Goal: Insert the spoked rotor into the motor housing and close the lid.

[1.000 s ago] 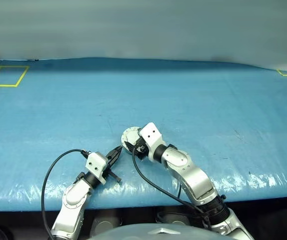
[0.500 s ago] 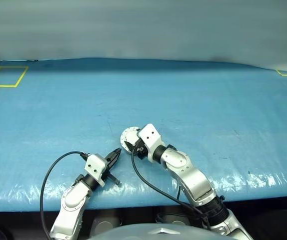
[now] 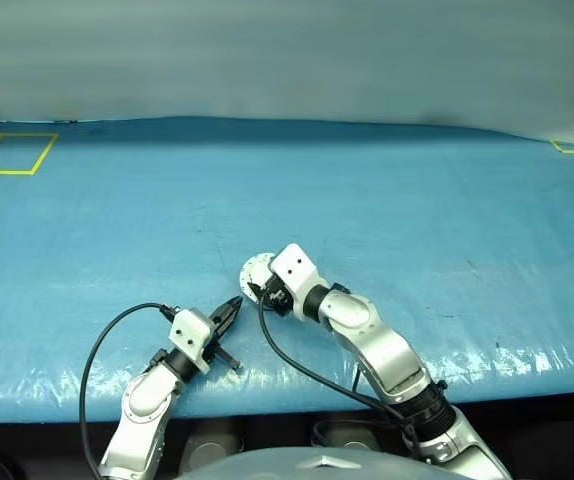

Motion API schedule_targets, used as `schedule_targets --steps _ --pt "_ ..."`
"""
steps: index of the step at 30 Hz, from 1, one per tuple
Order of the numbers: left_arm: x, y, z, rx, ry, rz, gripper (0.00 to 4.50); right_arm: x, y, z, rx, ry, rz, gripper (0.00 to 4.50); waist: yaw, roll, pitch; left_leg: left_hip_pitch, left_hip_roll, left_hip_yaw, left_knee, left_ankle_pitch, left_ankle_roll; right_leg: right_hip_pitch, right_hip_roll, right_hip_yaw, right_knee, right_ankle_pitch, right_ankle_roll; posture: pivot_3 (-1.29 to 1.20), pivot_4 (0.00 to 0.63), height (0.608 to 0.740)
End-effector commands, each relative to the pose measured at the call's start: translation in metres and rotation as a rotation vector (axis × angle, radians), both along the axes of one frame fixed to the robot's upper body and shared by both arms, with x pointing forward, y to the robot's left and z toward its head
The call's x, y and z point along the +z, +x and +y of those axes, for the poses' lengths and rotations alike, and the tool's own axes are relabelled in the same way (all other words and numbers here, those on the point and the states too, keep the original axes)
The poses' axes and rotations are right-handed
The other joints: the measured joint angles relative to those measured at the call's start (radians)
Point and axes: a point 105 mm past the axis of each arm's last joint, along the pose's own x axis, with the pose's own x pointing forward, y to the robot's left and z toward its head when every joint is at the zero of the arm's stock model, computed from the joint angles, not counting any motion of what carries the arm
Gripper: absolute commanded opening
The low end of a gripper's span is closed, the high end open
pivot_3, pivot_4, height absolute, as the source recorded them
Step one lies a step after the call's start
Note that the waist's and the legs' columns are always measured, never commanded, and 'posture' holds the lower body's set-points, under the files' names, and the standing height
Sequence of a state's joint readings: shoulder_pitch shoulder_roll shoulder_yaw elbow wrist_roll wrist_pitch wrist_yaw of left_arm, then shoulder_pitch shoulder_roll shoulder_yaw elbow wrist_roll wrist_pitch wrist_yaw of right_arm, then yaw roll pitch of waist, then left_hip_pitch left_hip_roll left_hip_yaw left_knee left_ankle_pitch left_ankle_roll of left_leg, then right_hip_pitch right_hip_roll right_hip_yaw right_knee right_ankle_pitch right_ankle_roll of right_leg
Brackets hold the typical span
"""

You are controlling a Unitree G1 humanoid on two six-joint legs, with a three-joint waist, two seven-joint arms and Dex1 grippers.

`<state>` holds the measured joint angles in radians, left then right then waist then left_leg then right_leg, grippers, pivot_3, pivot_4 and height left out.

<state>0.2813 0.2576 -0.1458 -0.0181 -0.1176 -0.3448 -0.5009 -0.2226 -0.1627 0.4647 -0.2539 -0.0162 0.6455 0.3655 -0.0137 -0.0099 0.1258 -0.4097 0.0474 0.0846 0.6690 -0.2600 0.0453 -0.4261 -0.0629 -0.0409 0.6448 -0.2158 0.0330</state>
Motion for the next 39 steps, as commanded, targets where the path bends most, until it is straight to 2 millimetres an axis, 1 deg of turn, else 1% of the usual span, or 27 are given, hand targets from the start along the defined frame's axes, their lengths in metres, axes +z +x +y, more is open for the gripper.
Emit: schedule_targets --steps 1,9,12,15,16,19,21,24,27,30,32,35,37,39 --pt "0.011 0.001 0.0 -0.002 -0.005 -0.056 0.0 -0.02 0.002 -0.014 -0.047 -0.058 0.086 3.04 0.0 0.0 0.0 0.0 0.0 0.0 0.0 0.0 0.0 0.0 0.0 0.0 0.0 0.0 0.0 0.0 0.15 0.74" --pt "0.011 0.004 -0.001 0.0 -0.009 -0.056 0.0 -0.021 0.006 -0.019 0.011 -0.075 0.091 3.04 0.002 -0.001 -0.001 0.0 0.0 0.0 0.001 0.0 0.0 0.0 -0.001 -0.001 0.0 0.0 0.0 0.0 0.15 0.74" --pt "0.011 0.005 -0.002 0.001 -0.008 -0.057 0.0 -0.014 0.011 -0.017 0.011 -0.021 0.055 3.04 0.002 -0.001 -0.001 0.0 0.0 0.0 0.001 0.0 0.0 0.0 -0.001 -0.001 0.0 0.0 0.0 0.0 0.15 0.74" --pt "0.012 0.005 -0.001 0.0 -0.008 -0.059 0.0 -0.015 0.014 -0.016 -0.002 0.01 0.043 3.04 0.001 -0.001 -0.001 0.0 0.0 0.0 0.001 0.0 0.0 0.0 0.0 -0.001 0.0 0.0 0.0 0.0 0.15 0.74" --pt "0.012 0.005 -0.001 0.001 -0.007 -0.059 0.0 -0.016 0.014 -0.015 -0.005 0.024 0.051 3.04 0.001 -0.001 -0.001 0.0 0.0 0.0 0.001 0.0 0.0 0.0 0.0 -0.001 0.0 0.001 -0.001 0.0 0.15 0.74" --pt "0.012 0.006 0.0 0.01 -0.008 -0.056 0.0 -0.026 0.011 -0.017 -0.01 -0.005 0.087 3.04 0.0 -0.001 -0.001 0.0 0.001 0.0 0.002 0.0 0.0 0.0 0.0 -0.001 0.0 0.001 -0.001 0.0 0.15 0.74" --pt "0.013 0.013 0.008 0.076 -0.026 -0.015 0.0 -0.029 0.008 -0.015 0.005 -0.02 0.096 3.04 0.0 -0.001 -0.001 0.0 0.001 0.0 0.002 0.0 0.0 0.001 0.0 -0.001 0.0 0.001 -0.001 0.0 0.15 0.74" --pt "0.015 0.027 0.022 0.199 -0.089 0.115 0.0 -0.028 0.006 -0.012 0.011 -0.017 0.096 3.04 0.0 -0.002 -0.001 0.0 0.002 0.0 0.004 0.0 0.0 0.001 0.0 -0.001 0.0 0.001 -0.001 0.0 0.15 0.74" --pt "0.029 0.036 0.023 0.173 -0.198 0.194 0.0 -0.028 0.005 -0.011 0.013 -0.015 0.099 3.04 0.0 -0.002 -0.001 0.0 0.003 -0.001 0.004 0.0 0.0 0.001 0.001 -0.001 0.001 0.0 0.001 0.0 0.15 0.74" --pt "0.038 0.045 0.025 0.173 -0.211 0.236 0.0 -0.028 0.004 -0.011 0.023 -0.025 0.098 3.04 0.0 -0.002 -0.001 0.0 0.003 0.0 0.005 0.0 0.0 0.002 0.001 -0.001 0.001 0.001 0.001 0.0 0.15 0.74" --pt "0.04 0.049 0.021 0.161 -0.245 0.297 0.0 -0.029 0.003 -0.011 0.023 -0.03 0.097 3.04 0.0 -0.002 -0.001 0.0 0.002 -0.001 0.005 0.0 0.0 0.002 0.002 -0.001 0.0 0.001 0.0 0.0 0.15 0.74" --pt "0.055 0.053 0.009 0.096 -0.345 0.335 0.0 -0.029 0.004 -0.012 0.017 -0.035 0.097 3.04 0.0 -0.002 -0.001 0.0 0.002 -0.001 0.005 0.0 0.0 0.003 0.002 -0.001 0.0 0.002 -0.001 0.0 0.15 0.74" --pt "0.054 0.052 -0.001 0.043 -0.356 0.408 0.0 -0.03 0.004 -0.013 0.013 -0.038 0.097 3.04 0.0 -0.002 -0.001 0.0 0.002 -0.001 0.005 0.0 0.0 0.006 0.002 -0.001 0.0 0.002 -0.001 0.0 0.15 0.74" --pt "0.049 0.051 -0.006 0.024 -0.361 0.467 0.0 -0.03 0.004 -0.014 0.01 -0.04 0.098 3.04 0.0 -0.002 -0.001 0.001 0.002 -0.002 0.005 0.0 0.0 0.01 0.002 -0.001 0.0 0.001 0.0 0.0 0.15 0.74"
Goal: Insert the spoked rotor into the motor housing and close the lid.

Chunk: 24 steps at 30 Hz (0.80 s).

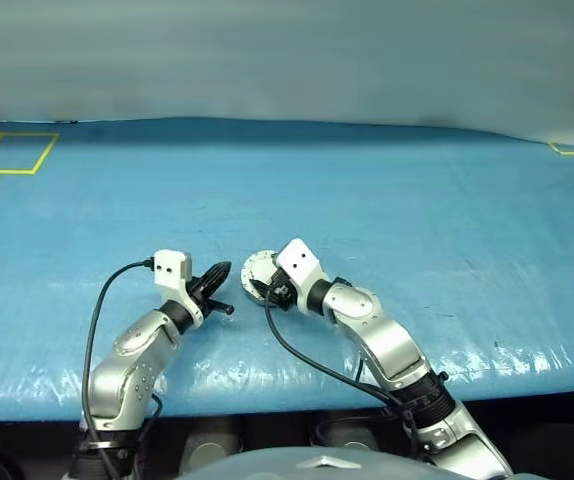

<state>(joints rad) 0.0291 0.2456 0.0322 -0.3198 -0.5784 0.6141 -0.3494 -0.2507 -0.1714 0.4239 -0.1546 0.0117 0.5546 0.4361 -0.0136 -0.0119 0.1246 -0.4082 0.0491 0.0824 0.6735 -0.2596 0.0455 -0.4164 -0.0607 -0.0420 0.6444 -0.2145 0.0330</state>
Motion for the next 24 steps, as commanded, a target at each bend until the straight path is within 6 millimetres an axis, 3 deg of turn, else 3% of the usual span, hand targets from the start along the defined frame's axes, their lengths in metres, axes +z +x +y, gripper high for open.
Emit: schedule_targets --steps 1,11,19,21,24 --pt "0.007 -0.003 -0.012 -0.059 -0.047 0.049 0.0 -0.025 -0.005 -0.01 -0.031 -0.07 0.087 3.04 0.0 0.0 0.0 0.001 0.0 0.0 0.0 0.0 0.0 0.001 0.0 0.0 0.0 -0.001 0.002 0.0 0.15 0.74" --pt "-0.012 -0.002 -0.018 -0.068 -0.011 0.162 0.0 -0.025 -0.005 -0.01 -0.035 -0.081 0.088 3.04 0.002 0.0 0.0 0.004 -0.002 -0.002 0.0 0.0 0.0 0.001 -0.001 0.0 -0.001 -0.001 0.001 0.0 0.15 0.74" --pt "-0.01 -0.002 -0.025 -0.122 -0.014 0.17 0.0 -0.021 -0.012 -0.006 0.023 -0.064 0.098 3.04 0.005 0.0 0.0 0.005 -0.003 -0.004 0.0 0.0 0.0 0.002 -0.003 0.0 -0.001 -0.001 0.0 0.0 0.15 0.74" --pt "-0.009 -0.002 -0.024 -0.131 -0.003 0.168 0.0 -0.017 -0.014 -0.009 0.016 -0.058 0.086 3.77 0.007 0.001 0.0 0.004 -0.003 -0.004 0.0 0.0 0.0 0.002 -0.004 -0.001 -0.002 0.0 -0.001 0.0 0.15 0.74" --pt "-0.008 -0.002 -0.02 -0.132 0.02 0.163 0.0 -0.001 -0.017 -0.02 -0.032 -0.018 0.032 4.46 0.008 0.0 0.001 0.003 -0.004 -0.004 -0.001 -0.001 0.001 0.001 -0.004 -0.001 -0.003 -0.001 -0.001 0.0 0.15 0.74"
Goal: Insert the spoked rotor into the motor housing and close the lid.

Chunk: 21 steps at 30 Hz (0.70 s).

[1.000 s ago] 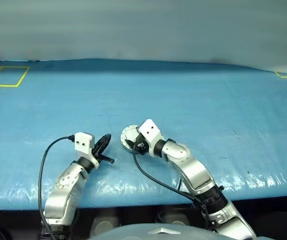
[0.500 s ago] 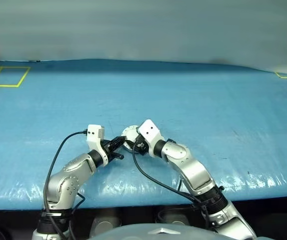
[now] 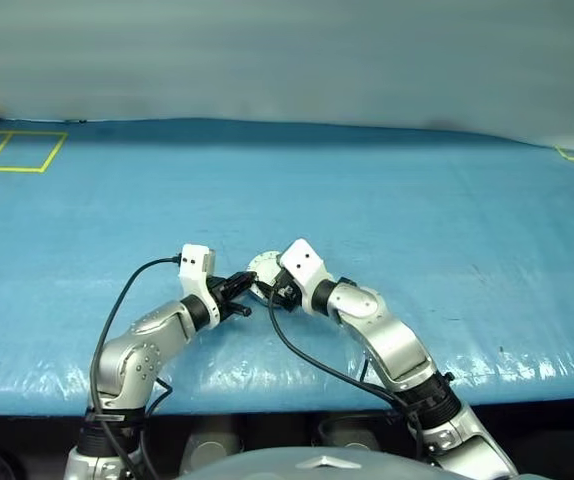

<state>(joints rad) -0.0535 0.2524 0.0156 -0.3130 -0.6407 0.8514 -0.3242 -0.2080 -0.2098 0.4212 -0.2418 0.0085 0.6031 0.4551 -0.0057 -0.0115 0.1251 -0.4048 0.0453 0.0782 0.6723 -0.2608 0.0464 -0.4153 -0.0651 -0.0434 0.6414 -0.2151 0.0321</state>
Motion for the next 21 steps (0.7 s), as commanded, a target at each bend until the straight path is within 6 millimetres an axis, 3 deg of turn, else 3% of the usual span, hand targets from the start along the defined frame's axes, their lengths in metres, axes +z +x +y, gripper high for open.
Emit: schedule_targets --steps 1,5,10,21 --pt "0.001 -0.001 0.001 -0.022 0.025 -0.003 0.0 0.004 -0.009 -0.017 -0.058 0.023 0.013 4.46 0.0 0.0 0.0 -0.001 0.0 0.0 -0.001 0.0 0.0 -0.001 0.0 0.0 0.0 0.0 0.0 0.0 0.15 0.74" --pt "0.001 -0.001 0.005 -0.014 0.032 -0.009 0.0 0.018 -0.018 -0.034 -0.12 0.082 0.016 4.46 0.0 0.0 0.0 -0.006 0.0 0.0 -0.001 0.0 0.0 -0.001 0.0 0.0 0.0 0.0 0.0 0.0 0.15 0.74" --pt "0.002 0.0 0.004 -0.028 0.039 -0.02 0.0 0.032 -0.021 -0.051 -0.337 0.448 0.229 4.46 -0.001 0.0 0.002 -0.007 0.001 0.0 -0.004 0.001 -0.002 -0.004 0.001 0.0 0.0 -0.001 0.0 0.0 0.15 0.74" --pt "0.002 0.0 0.002 -0.041 0.044 -0.031 0.0 0.016 -0.025 -0.03 -0.408 0.849 0.642 4.46 -0.002 0.0 0.002 -0.011 -0.001 0.0 -0.006 0.002 -0.002 -0.01 0.001 0.001 0.0 0.0 -0.001 0.0 0.15 0.74"
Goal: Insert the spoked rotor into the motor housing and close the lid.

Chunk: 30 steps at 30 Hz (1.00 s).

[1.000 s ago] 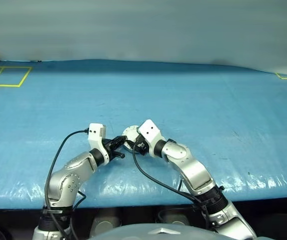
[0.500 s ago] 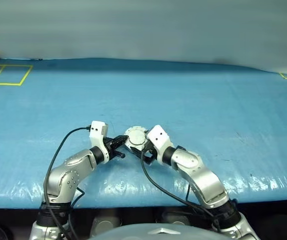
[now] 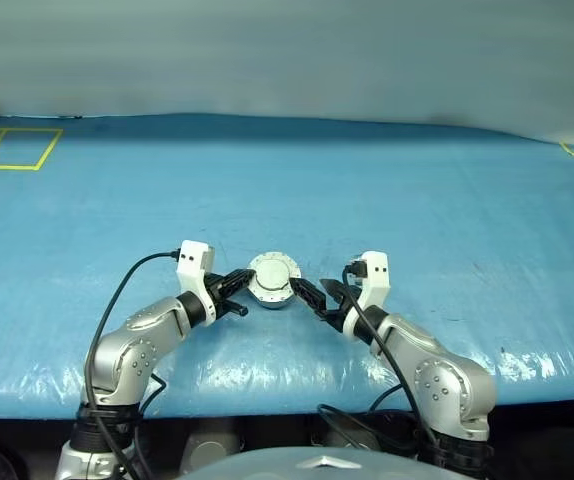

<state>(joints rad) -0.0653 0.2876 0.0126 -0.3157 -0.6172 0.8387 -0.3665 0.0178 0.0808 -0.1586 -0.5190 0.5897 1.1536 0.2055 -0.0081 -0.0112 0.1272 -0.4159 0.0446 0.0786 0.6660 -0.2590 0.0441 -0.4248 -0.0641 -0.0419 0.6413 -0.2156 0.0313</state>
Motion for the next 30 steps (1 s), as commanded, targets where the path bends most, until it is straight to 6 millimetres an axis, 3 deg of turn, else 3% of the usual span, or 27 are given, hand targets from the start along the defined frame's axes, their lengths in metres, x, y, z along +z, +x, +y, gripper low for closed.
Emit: schedule_targets --steps 1,12,19,22,30 --pt "-0.002 -0.001 -0.002 -0.011 0.011 0.004 0.0 0.013 0.003 0.032 0.0 0.28 0.057 4.46 0.0 0.0 0.0 0.0 0.0 0.0 0.0 0.0 0.0 0.0 0.0 0.0 0.0 0.0 0.0 0.0 0.15 0.74" --pt "-0.005 -0.004 0.0 0.001 0.013 0.012 0.0 0.013 0.004 0.058 0.074 0.461 0.168 4.46 -0.004 0.0 0.0 0.001 0.001 0.0 -0.001 0.0 0.0 0.001 0.002 0.001 0.0 0.0 0.0 0.0 0.15 0.74" --pt "-0.006 -0.004 0.001 0.004 0.016 0.009 0.0 0.013 0.008 0.065 0.052 0.589 0.23 4.46 -0.004 0.0 0.0 0.001 0.001 0.0 -0.001 0.0 0.0 0.001 0.002 0.001 0.0 0.0 0.0 0.0 0.15 0.74" --pt "-0.006 -0.004 0.001 0.005 0.017 0.008 0.0 0.015 0.009 0.064 0.038 0.655 0.252 3.84 -0.004 0.0 0.0 0.001 0.001 0.0 -0.001 0.0 0.0 0.001 0.002 0.001 0.0 0.0 0.0 0.0 0.15 0.74" --pt "-0.009 -0.005 0.002 0.008 0.018 0.015 0.0 0.012 0.0 0.06 0.051 0.689 0.297 1.32 -0.003 0.0 0.0 0.0 0.001 0.0 -0.001 0.0 0.0 0.0 0.003 0.001 0.0 0.0 0.001 0.0 0.15 0.74"
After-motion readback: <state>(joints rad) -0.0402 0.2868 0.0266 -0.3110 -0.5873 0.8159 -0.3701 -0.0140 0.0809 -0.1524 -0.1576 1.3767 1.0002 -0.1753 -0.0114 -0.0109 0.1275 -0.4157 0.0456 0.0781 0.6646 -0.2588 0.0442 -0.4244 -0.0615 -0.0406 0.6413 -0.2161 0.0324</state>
